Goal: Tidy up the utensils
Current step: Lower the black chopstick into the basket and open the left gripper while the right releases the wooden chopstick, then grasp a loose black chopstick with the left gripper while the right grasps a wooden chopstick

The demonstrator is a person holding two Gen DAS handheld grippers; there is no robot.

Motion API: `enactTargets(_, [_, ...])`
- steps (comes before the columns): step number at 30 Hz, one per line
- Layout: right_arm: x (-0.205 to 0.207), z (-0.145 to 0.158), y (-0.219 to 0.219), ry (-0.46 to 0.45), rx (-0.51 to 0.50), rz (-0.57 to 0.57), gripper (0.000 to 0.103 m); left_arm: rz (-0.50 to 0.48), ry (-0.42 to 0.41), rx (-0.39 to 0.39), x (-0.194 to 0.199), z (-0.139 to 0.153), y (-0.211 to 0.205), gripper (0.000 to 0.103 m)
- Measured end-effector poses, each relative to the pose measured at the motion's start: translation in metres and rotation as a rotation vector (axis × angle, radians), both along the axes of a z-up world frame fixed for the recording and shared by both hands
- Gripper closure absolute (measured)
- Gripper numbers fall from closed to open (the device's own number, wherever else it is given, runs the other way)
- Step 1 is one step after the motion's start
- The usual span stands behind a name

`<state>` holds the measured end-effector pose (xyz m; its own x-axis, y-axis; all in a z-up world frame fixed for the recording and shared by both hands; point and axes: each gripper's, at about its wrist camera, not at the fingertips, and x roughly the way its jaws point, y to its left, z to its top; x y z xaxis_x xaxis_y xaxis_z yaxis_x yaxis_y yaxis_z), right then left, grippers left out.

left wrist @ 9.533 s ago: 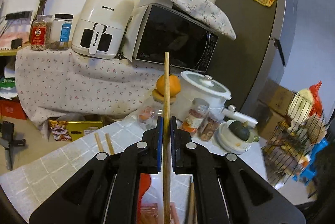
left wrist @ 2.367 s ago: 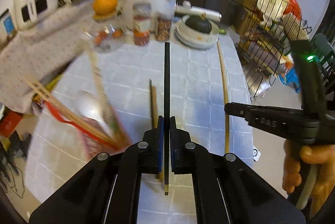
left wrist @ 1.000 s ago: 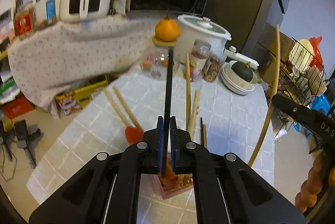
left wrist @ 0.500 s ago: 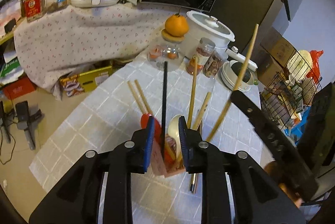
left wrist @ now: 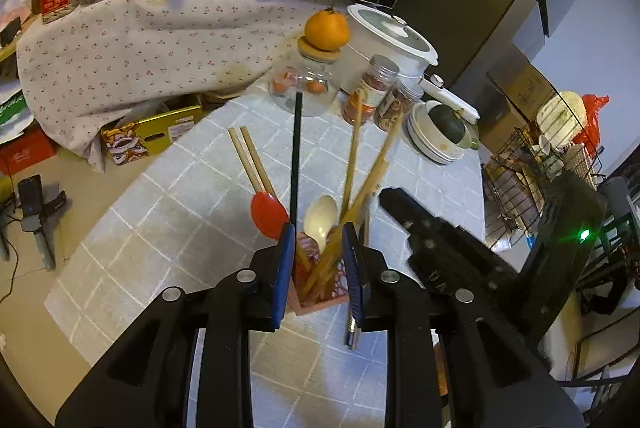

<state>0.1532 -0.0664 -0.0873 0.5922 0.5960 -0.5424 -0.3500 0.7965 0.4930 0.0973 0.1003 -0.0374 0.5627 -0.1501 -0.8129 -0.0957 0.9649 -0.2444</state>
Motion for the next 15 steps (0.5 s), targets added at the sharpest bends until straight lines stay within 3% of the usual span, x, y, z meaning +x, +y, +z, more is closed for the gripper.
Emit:
enactTargets(6, [0.012,0.002,-0.049,0.088,0.046,-0.102,0.094,-0.078,-0.002,0.025,-0.007,-0.002,-0.03,0.079])
enactTargets(10, [0.022,-0.029,-0.066,0.249,0.006,-0.117,0.094,-0.145,0.031,0.049,-0.011,-0.015,-0.058,0.079])
enactTargets(15, [0.026,-0.086,-0.062,0.474,-0.06,-0.049,0.091,-0.185,0.055,0.067,-0.012,-0.026,-0.08,0.079])
